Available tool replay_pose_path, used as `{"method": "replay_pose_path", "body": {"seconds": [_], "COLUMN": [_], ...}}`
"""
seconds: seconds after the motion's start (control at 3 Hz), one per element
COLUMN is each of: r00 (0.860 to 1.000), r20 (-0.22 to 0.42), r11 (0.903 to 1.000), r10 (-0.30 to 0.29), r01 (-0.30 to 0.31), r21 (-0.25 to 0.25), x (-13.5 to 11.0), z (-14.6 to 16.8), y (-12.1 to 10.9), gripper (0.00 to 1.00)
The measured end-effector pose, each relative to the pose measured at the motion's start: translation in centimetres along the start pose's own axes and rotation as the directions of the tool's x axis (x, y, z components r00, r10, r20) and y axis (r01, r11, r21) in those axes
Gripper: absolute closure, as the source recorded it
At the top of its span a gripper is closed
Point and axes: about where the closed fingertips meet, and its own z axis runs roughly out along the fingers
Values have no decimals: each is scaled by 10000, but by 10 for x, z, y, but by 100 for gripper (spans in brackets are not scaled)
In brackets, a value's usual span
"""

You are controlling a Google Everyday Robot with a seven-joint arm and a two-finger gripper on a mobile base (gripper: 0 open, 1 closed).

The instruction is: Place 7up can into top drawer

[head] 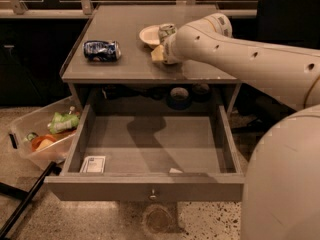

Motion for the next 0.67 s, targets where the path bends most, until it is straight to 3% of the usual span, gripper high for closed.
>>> {"method": "replay_pose_path", "body": {"seconds": [0.33,0.67], "r00": [9999,9996], "r20": [111,231], "r11": [9999,9999], "r10": [131,145], "r01": [-132,-144], "r21": [95,-38], "x": [2,-2], "z": [-20,-62], "y": [-13,-26], "gripper": [88,100]}}
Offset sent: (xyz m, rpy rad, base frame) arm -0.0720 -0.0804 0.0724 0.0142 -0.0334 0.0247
